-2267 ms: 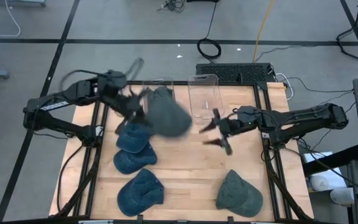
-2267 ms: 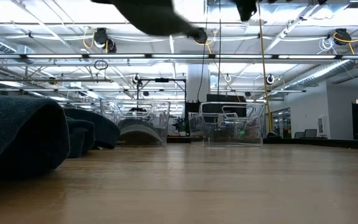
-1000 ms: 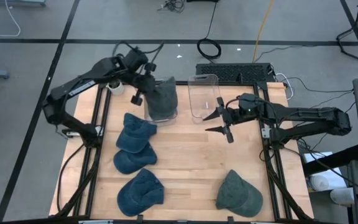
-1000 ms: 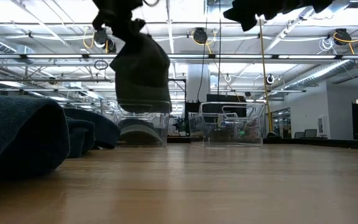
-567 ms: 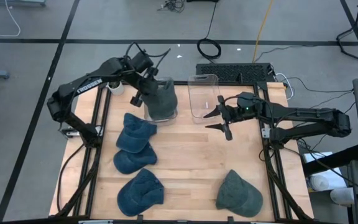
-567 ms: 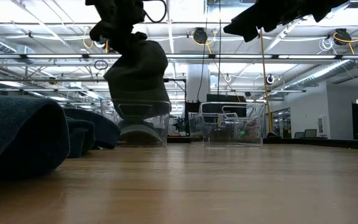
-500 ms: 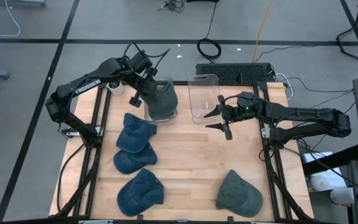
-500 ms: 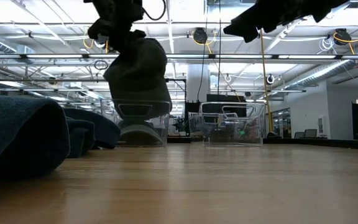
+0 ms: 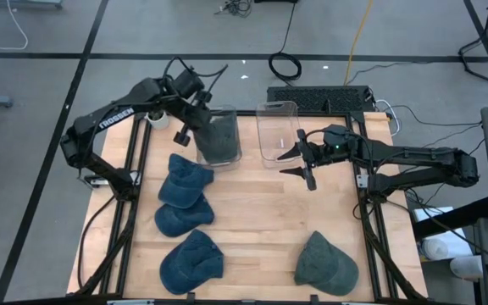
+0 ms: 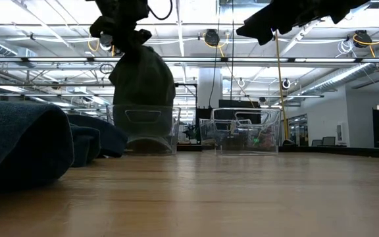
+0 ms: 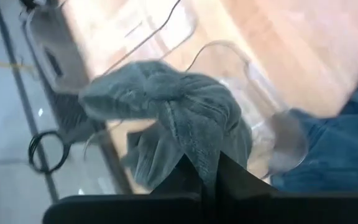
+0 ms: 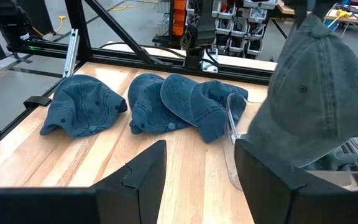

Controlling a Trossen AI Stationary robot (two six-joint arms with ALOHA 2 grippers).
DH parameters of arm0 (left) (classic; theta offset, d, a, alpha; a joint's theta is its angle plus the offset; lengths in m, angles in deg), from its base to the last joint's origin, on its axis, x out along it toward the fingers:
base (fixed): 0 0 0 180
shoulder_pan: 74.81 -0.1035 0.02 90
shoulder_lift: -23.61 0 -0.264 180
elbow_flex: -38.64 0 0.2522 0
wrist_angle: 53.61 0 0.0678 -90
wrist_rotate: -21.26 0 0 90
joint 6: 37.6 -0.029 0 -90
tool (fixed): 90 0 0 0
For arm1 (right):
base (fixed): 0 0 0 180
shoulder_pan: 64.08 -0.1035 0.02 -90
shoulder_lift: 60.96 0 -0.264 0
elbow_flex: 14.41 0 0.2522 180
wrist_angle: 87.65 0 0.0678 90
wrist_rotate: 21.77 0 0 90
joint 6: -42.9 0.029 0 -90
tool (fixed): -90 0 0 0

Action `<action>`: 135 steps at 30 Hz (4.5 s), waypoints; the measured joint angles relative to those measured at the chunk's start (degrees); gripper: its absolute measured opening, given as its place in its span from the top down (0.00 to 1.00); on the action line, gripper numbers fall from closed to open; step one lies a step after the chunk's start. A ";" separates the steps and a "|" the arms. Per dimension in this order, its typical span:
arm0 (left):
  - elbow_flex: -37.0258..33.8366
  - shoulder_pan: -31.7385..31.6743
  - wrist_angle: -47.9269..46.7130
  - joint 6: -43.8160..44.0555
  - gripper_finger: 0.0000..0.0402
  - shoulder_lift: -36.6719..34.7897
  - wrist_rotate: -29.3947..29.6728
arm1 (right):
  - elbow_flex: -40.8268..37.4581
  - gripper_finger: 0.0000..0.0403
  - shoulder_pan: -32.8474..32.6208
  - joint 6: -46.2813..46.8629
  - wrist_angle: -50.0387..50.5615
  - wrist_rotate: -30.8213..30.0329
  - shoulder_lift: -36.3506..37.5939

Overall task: Pick & Place hat
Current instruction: Put the top gray cap into the left transparent bin, then put the gray cap into the left transparent bin

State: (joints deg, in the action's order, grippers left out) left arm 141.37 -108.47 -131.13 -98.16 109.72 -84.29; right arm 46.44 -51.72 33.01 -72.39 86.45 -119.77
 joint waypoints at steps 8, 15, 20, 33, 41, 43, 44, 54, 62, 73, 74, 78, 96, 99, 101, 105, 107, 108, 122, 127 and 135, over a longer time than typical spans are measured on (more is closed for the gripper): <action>-5.56 2.04 4.22 1.32 1.00 0.04 -0.27 | 0.00 0.56 0.00 0.08 -0.01 0.00 0.00; -10.39 0.85 14.90 5.75 0.99 0.20 6.42 | 0.00 0.56 0.00 -0.22 -0.72 -0.02 0.00; -10.42 0.52 19.95 15.54 0.92 0.17 11.96 | 0.00 0.56 0.00 -0.02 -0.70 -0.02 0.00; -10.42 -0.13 25.92 20.28 0.52 0.10 40.81 | 0.00 0.56 0.00 0.20 -0.35 -0.04 0.00; -10.40 0.30 31.26 24.63 0.45 -2.29 31.16 | -0.04 0.56 0.04 0.20 0.07 -0.11 3.70; -10.40 -0.15 31.14 27.46 0.46 -4.39 21.20 | -0.04 0.56 0.04 0.64 0.31 -0.22 5.98; -10.40 -0.66 31.12 29.11 0.46 -5.52 15.90 | -0.04 0.56 0.07 0.97 0.80 -0.23 7.11; -10.82 -5.59 26.17 42.97 0.47 -21.39 -21.81 | -5.23 0.57 -1.37 10.52 -0.30 5.99 18.01; -24.99 -3.20 38.66 55.16 0.47 -39.90 -26.61 | -21.19 0.58 -5.21 23.67 -28.77 16.71 22.97; -35.87 -3.05 43.64 59.69 0.47 -55.11 -14.41 | -30.96 0.58 -18.41 32.96 -43.36 19.43 23.86; -35.89 -3.05 43.63 59.59 0.47 -55.37 -14.41 | -30.99 0.58 -20.00 32.82 -44.46 19.40 23.88; -35.89 -3.05 44.56 59.42 0.47 -55.91 -14.43 | -30.99 0.58 -26.75 30.29 -47.16 16.73 23.73; -35.89 -3.05 44.33 59.35 0.47 -55.39 -14.41 | -30.99 0.58 -61.54 19.05 -63.30 -7.77 5.25; -35.89 -3.05 44.32 59.35 0.47 -55.36 -14.43 | -30.99 0.58 -65.42 18.23 -65.35 -9.73 1.44; -35.89 -3.05 44.34 59.35 0.47 -55.39 -14.43 | -30.98 0.58 -67.86 17.98 -66.74 -11.37 -1.02; -35.89 -3.05 44.32 59.35 0.47 -55.36 -14.43 | -30.97 0.58 -71.55 17.40 -67.84 -14.16 -4.98; -35.89 -3.05 44.32 59.35 0.47 -55.39 -14.41 | -30.97 0.58 -72.43 17.29 -69.22 -15.38 -6.07; -35.89 -3.05 44.34 59.35 0.47 -55.38 -14.41 | -30.97 0.58 -72.63 17.30 -70.09 -15.44 -6.27; -35.89 -3.05 44.32 59.35 0.47 -55.36 -14.41 | -17.54 0.58 -76.80 16.37 -41.08 -30.76 -6.32; -35.89 -3.05 44.32 59.35 0.47 -55.36 -14.41 | -6.91 0.58 -79.62 24.83 -18.20 -41.87 -9.03; -35.89 -3.05 44.32 59.35 0.47 -55.39 -14.41 | -3.41 0.58 -80.83 23.68 -17.79 -42.00 -12.58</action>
State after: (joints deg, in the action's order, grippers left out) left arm 105.48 -111.52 -86.81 -38.81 54.33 -98.69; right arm 43.03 -132.55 56.68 -90.18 44.45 -132.35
